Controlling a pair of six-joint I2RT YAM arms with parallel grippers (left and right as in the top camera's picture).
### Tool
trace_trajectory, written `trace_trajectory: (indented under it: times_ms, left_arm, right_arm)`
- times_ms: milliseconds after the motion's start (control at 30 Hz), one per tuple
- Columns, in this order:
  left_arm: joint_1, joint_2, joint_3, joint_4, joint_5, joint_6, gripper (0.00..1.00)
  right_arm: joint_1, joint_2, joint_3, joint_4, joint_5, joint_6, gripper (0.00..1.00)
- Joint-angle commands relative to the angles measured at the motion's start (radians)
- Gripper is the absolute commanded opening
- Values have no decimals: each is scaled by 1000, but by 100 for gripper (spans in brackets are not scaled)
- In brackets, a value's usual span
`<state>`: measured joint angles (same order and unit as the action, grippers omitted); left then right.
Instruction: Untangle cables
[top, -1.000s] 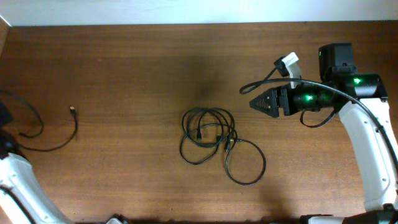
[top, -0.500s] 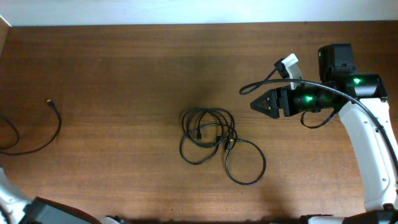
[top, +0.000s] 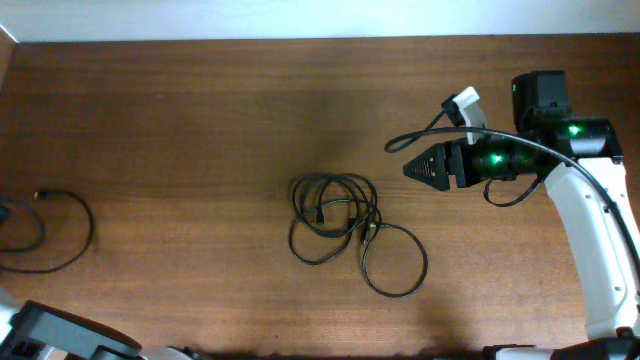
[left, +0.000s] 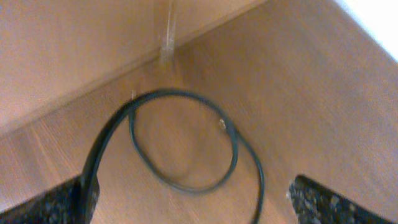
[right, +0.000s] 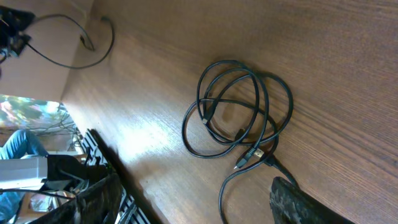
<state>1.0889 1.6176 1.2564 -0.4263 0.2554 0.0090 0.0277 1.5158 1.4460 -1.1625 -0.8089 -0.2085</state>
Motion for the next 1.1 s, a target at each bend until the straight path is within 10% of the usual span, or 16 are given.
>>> trace_trajectory:
  times_ms: [0,400,633,1067]
  left_arm:
    - [-3,-2,6,-127,87,-87,99]
    - [-55,-6,6,-243,139,-191,99]
    - [-52,-21,6,-451,-141,-199,99]
    - [-326,-324,6,-487,-34,9,99]
  right_arm:
    - [5,3,13,0,2,-4,75]
    - [5,3,13,2,2,-23,75]
    - [5,3,13,11,2,-23,75]
    - [5,3,13,27,2,-22,75]
